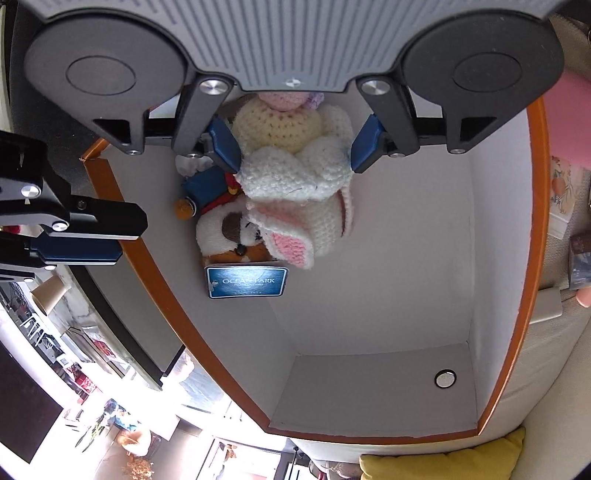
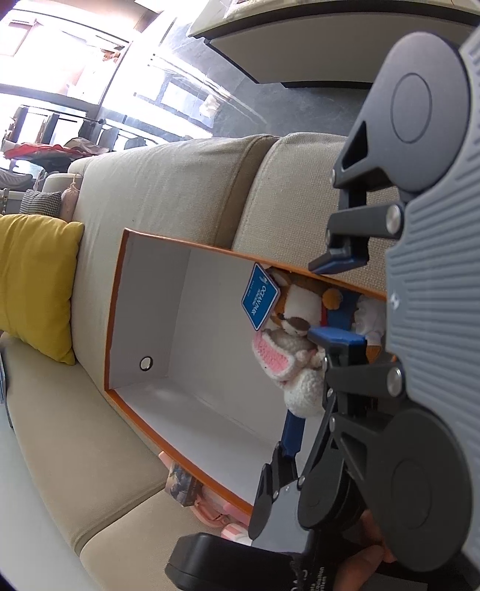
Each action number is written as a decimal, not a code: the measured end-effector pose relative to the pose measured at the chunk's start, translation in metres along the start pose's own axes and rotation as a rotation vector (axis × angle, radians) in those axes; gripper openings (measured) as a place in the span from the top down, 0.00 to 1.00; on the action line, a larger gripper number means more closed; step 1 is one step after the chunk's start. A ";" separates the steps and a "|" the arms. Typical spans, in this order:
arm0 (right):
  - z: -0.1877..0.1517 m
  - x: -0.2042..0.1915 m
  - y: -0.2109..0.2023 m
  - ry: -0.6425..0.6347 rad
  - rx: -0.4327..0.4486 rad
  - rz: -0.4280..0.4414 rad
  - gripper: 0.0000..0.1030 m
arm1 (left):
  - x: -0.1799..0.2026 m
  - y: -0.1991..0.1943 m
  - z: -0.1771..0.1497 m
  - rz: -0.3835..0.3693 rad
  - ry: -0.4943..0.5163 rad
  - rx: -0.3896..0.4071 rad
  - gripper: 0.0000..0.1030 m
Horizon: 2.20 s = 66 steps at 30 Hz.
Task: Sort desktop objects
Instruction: 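Lower both plushes into the box and open both grippers, then move both tools back toward the remaining items on the sofa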
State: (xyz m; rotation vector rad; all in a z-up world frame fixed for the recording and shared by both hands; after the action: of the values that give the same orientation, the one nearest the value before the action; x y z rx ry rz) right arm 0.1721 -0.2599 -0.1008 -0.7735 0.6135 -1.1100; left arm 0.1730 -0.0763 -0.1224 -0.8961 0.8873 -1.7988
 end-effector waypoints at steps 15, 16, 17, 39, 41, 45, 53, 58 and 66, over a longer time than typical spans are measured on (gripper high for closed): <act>0.020 -0.045 0.013 -0.061 0.033 0.129 0.73 | -0.003 -0.087 -0.017 -0.036 0.020 0.153 0.23; 0.020 -0.048 0.019 -0.058 0.022 0.133 0.77 | -0.008 -0.094 -0.020 -0.027 0.010 0.159 0.24; 0.020 -0.051 0.024 -0.055 0.009 0.138 0.81 | -0.014 -0.101 -0.024 -0.011 -0.003 0.168 0.24; 0.042 -0.143 -0.001 -0.234 0.121 0.220 0.84 | -0.139 -0.162 -0.068 0.203 -0.293 0.226 0.37; 0.042 -0.167 0.004 -0.291 0.111 0.243 0.84 | -0.147 -0.164 -0.073 0.207 -0.321 0.222 0.37; 0.038 -0.205 0.023 -0.390 0.071 0.250 0.84 | -0.164 -0.162 -0.083 0.178 -0.404 0.213 0.37; 0.034 -0.236 0.061 -0.539 -0.025 0.224 0.85 | -0.183 -0.139 -0.086 0.149 -0.528 0.159 0.35; 0.044 -0.235 0.083 -0.577 -0.065 0.204 0.85 | -0.198 -0.117 -0.078 0.099 -0.588 0.095 0.35; 0.059 -0.231 0.101 -0.585 -0.093 0.239 0.85 | -0.220 -0.075 -0.073 0.047 -0.746 -0.010 0.35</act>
State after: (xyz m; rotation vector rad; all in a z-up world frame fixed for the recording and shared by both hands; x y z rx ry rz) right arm 0.1958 -0.0040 -0.1336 -1.0220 0.2504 -0.5936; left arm 0.1512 0.1656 -0.1378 -1.4034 0.4246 -1.2542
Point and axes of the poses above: each gripper's, at about its wrist camera, not at the fingertips, and y roughly the way its jaws point, x to its right, z to its top, the point moved 5 cm from there along y, roughly the way its jaws point, and after that the axes turned 3 degrees about y, right-handed, at the moved point
